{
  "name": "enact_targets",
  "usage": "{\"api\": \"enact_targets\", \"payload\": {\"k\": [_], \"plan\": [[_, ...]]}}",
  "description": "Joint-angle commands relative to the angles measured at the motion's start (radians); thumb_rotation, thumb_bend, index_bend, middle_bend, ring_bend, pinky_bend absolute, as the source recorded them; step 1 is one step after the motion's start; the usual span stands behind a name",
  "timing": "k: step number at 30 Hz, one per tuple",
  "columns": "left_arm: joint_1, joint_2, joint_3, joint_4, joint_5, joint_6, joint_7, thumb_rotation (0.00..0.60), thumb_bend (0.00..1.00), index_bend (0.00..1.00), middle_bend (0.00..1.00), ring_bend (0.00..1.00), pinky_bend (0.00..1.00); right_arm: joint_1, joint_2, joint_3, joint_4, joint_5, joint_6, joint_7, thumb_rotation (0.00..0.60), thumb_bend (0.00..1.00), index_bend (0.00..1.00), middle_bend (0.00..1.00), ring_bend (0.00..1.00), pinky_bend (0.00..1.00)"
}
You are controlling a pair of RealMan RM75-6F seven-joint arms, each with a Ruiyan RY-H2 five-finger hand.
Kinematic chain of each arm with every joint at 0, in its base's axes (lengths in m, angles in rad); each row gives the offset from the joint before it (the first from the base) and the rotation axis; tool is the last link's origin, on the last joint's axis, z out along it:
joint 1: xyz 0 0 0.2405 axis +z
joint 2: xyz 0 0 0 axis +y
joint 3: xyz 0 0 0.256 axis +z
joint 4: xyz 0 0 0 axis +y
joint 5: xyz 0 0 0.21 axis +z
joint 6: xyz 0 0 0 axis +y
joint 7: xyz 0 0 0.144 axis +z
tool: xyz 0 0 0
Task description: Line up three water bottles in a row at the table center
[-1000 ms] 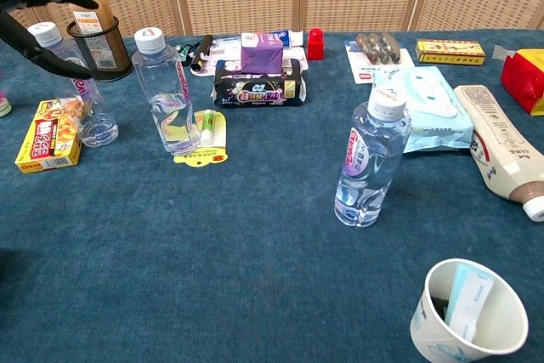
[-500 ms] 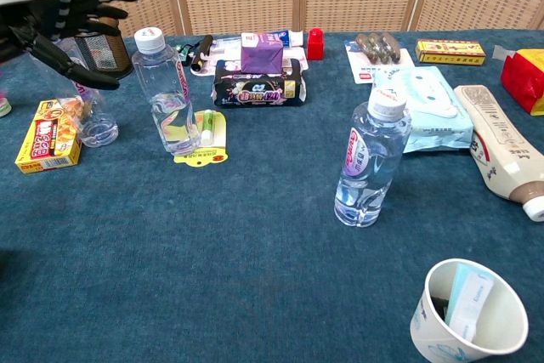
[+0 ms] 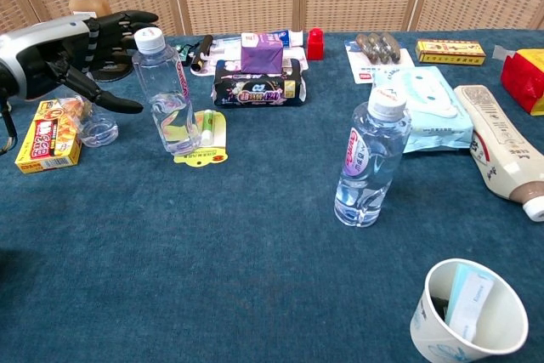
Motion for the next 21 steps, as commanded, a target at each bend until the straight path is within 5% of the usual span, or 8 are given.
{"api": "enact_targets", "payload": {"k": [1, 16, 21], "plan": [[-0.004, -0.023, 0.006, 0.026, 0.003, 0.0, -0.012, 0.6, 0.09, 0.0, 0.0, 0.0, 0.07, 0.0, 0.001, 0.0, -0.001, 0.0, 0.001, 0.001, 0.6, 0.0, 0.16, 0.03, 0.0, 0.0], [-0.001, -0.151, 0.004, 0.171, -0.044, -0.022, -0.036, 0.6, 0.11, 0.0, 0.0, 0.0, 0.07, 0.005, 0.006, -0.001, 0.0, 0.006, -0.01, 0.016, 0.6, 0.0, 0.17, 0.03, 0.0, 0.0], [0.003, -0.181, -0.015, 0.19, -0.063, -0.008, -0.037, 0.6, 0.21, 0.0, 0.01, 0.01, 0.09, 0.007, 0.007, -0.002, 0.001, 0.007, -0.014, 0.02, 0.6, 0.0, 0.17, 0.03, 0.0, 0.0]]}}
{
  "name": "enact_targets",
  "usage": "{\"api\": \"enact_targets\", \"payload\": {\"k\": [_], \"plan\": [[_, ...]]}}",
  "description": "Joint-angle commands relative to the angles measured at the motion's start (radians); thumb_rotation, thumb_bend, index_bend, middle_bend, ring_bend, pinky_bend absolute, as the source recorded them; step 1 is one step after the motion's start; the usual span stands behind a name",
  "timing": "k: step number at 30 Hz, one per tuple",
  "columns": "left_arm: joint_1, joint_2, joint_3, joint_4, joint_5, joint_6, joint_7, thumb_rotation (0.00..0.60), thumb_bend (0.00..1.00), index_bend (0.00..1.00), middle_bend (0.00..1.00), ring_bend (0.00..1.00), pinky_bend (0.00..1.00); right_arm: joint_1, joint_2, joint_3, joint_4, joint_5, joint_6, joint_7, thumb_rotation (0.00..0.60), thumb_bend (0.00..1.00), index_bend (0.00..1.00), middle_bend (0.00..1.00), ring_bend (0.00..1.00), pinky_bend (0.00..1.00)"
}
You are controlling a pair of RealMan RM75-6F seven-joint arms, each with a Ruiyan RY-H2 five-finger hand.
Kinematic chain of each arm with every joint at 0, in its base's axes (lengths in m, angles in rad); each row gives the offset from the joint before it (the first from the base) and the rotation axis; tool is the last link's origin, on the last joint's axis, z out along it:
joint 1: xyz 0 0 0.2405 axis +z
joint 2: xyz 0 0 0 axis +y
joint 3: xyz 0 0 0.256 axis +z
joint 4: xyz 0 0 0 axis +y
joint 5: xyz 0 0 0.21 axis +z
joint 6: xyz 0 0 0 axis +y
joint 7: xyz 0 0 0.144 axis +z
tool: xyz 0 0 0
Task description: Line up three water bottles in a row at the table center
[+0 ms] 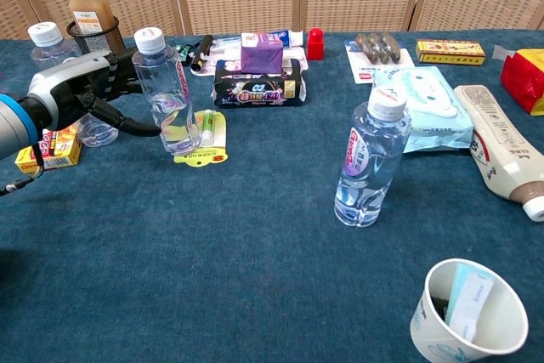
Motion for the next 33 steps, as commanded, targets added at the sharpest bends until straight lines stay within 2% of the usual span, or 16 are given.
{"api": "enact_targets", "payload": {"k": [1, 3, 5, 11, 24, 33], "plan": [[0.006, -0.018, -0.016, 0.013, -0.018, 0.016, 0.017, 0.6, 0.24, 0.02, 0.05, 0.04, 0.13, 0.001, 0.001, 0.0, 0.0, 0.0, -0.002, 0.001, 0.6, 0.0, 0.17, 0.03, 0.0, 0.0], [0.015, -0.036, -0.034, 0.02, -0.046, 0.031, 0.061, 0.6, 0.28, 0.13, 0.18, 0.12, 0.22, 0.003, 0.001, -0.002, 0.0, -0.002, -0.005, 0.005, 0.6, 0.0, 0.17, 0.03, 0.0, 0.0], [0.019, -0.045, -0.051, 0.009, -0.078, 0.028, 0.113, 0.6, 0.31, 0.31, 0.32, 0.2, 0.26, 0.004, 0.002, -0.004, 0.0, -0.005, -0.007, 0.007, 0.6, 0.0, 0.17, 0.03, 0.0, 0.0], [0.02, -0.042, -0.083, -0.034, -0.12, 0.023, 0.185, 0.6, 0.32, 0.45, 0.43, 0.26, 0.27, 0.005, 0.004, -0.007, -0.001, -0.008, -0.008, 0.011, 0.6, 0.0, 0.17, 0.03, 0.0, 0.0], [0.023, 0.004, -0.089, -0.124, -0.089, 0.029, 0.183, 0.6, 0.33, 0.48, 0.46, 0.27, 0.28, 0.005, 0.005, -0.008, -0.001, -0.008, -0.006, 0.013, 0.6, 0.0, 0.17, 0.03, 0.0, 0.0], [0.008, 0.156, -0.026, -0.317, 0.046, 0.025, 0.173, 0.6, 0.32, 0.48, 0.46, 0.27, 0.28, 0.005, 0.004, -0.009, -0.003, -0.011, -0.005, 0.008, 0.6, 0.0, 0.17, 0.03, 0.0, 0.0]]}}
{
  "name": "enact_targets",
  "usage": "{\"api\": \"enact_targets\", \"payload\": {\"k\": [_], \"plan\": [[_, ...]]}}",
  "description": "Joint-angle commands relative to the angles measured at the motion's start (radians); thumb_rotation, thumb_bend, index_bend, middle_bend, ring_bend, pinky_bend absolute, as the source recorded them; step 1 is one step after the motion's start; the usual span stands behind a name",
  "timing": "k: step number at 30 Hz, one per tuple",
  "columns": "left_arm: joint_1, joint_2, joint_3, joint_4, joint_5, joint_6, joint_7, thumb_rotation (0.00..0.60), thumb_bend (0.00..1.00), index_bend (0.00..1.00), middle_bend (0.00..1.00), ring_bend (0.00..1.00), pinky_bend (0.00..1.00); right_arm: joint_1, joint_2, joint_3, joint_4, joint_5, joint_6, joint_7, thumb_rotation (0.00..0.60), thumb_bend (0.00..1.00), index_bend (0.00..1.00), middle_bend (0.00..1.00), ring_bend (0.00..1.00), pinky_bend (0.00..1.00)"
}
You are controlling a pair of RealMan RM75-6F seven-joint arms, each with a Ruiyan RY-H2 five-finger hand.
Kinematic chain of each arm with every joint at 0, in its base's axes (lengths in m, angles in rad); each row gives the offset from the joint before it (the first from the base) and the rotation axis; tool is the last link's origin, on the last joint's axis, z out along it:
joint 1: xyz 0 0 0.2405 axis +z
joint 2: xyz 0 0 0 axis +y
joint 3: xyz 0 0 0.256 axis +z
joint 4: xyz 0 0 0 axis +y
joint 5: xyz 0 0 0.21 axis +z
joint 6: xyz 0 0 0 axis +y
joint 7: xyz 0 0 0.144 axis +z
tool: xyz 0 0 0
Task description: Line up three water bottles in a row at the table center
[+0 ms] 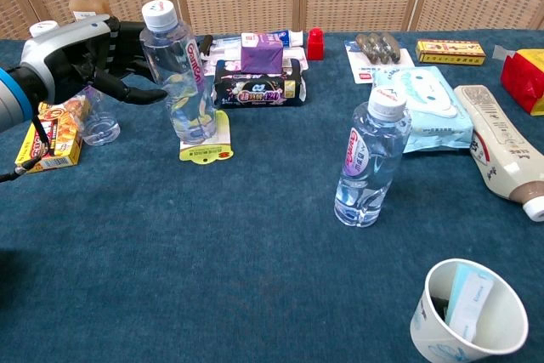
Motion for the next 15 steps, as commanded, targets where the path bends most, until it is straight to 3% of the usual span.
{"api": "enact_targets", "payload": {"k": [1, 6, 15], "plan": [[-0.01, 0.071, 0.045, -0.103, 0.065, -0.01, 0.008, 0.6, 0.32, 0.48, 0.46, 0.27, 0.28, -0.001, 0.0, -0.001, -0.001, -0.001, 0.002, -0.001, 0.6, 0.0, 0.17, 0.03, 0.0, 0.0], [-0.027, 0.099, 0.089, -0.158, 0.093, -0.052, 0.051, 0.6, 0.31, 0.48, 0.46, 0.27, 0.28, -0.003, 0.002, 0.0, -0.001, -0.002, 0.008, 0.004, 0.6, 0.0, 0.17, 0.03, 0.0, 0.0], [-0.047, 0.033, 0.131, -0.134, 0.108, -0.083, 0.076, 0.6, 0.31, 0.48, 0.46, 0.27, 0.28, -0.005, 0.007, 0.001, 0.004, 0.0, 0.014, 0.021, 0.6, 0.0, 0.17, 0.03, 0.0, 0.0]]}}
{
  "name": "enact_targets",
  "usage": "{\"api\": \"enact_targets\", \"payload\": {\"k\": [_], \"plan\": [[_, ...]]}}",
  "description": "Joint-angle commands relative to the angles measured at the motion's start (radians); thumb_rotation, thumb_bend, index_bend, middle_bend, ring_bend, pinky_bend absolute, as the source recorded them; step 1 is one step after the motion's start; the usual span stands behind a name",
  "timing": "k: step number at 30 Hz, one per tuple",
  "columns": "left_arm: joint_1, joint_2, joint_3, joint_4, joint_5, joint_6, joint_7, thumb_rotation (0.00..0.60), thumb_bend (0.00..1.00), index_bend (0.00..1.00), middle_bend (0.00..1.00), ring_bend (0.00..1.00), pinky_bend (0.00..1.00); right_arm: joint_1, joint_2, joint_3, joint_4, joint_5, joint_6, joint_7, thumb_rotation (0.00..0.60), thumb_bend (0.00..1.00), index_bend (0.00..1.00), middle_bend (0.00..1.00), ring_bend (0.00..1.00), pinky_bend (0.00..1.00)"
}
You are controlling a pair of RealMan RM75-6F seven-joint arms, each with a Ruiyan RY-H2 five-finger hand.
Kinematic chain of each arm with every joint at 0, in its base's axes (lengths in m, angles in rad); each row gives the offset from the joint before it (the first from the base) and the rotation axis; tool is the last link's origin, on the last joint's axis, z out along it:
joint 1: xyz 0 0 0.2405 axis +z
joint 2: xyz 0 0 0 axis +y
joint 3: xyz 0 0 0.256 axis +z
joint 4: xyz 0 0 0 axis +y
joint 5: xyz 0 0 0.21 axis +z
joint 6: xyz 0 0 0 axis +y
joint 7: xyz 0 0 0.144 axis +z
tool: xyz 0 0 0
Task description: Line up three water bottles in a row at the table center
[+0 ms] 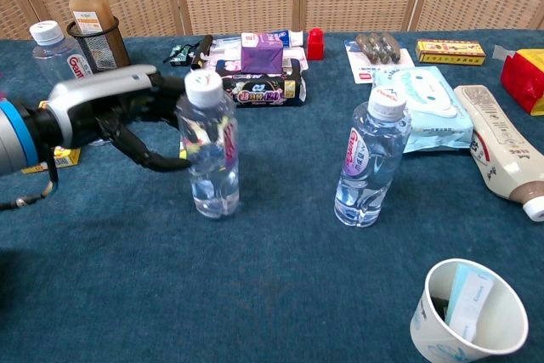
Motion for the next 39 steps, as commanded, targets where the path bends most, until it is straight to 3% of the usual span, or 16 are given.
{"api": "enact_targets", "payload": {"k": [1, 8, 28, 30, 34, 39], "plan": [[-0.009, -0.021, 0.01, 0.016, 0.012, -0.003, -0.006, 0.6, 0.31, 0.48, 0.46, 0.27, 0.28, 0.0, 0.001, 0.001, 0.001, 0.002, 0.001, 0.003, 0.6, 0.0, 0.17, 0.03, 0.0, 0.0], [-0.02, -0.069, -0.006, 0.037, 0.018, 0.029, -0.01, 0.6, 0.31, 0.48, 0.46, 0.27, 0.28, 0.002, 0.003, 0.002, 0.003, 0.006, -0.004, 0.011, 0.6, 0.0, 0.17, 0.03, 0.0, 0.0], [-0.066, -0.167, -0.017, 0.103, -0.019, -0.007, 0.014, 0.6, 0.3, 0.48, 0.45, 0.24, 0.27, 0.003, 0.01, 0.004, 0.008, 0.01, -0.002, 0.033, 0.6, 0.0, 0.17, 0.03, 0.0, 0.0], [-0.068, -0.164, -0.01, 0.105, -0.013, -0.01, -0.01, 0.6, 0.3, 0.43, 0.4, 0.17, 0.24, 0.002, 0.011, 0.003, 0.008, 0.008, 0.0, 0.035, 0.6, 0.0, 0.17, 0.03, 0.0, 0.0], [-0.073, -0.151, 0.002, 0.11, 0.002, -0.012, -0.037, 0.6, 0.29, 0.23, 0.21, 0.02, 0.18, -0.001, 0.012, 0.003, 0.01, 0.003, 0.008, 0.039, 0.6, 0.0, 0.17, 0.03, 0.0, 0.0], [-0.067, -0.131, 0.002, 0.104, 0.013, 0.019, -0.052, 0.6, 0.27, 0.01, 0.07, 0.0, 0.16, 0.002, 0.014, 0.0, 0.01, 0.001, 0.001, 0.037, 0.6, 0.0, 0.17, 0.03, 0.0, 0.0]]}}
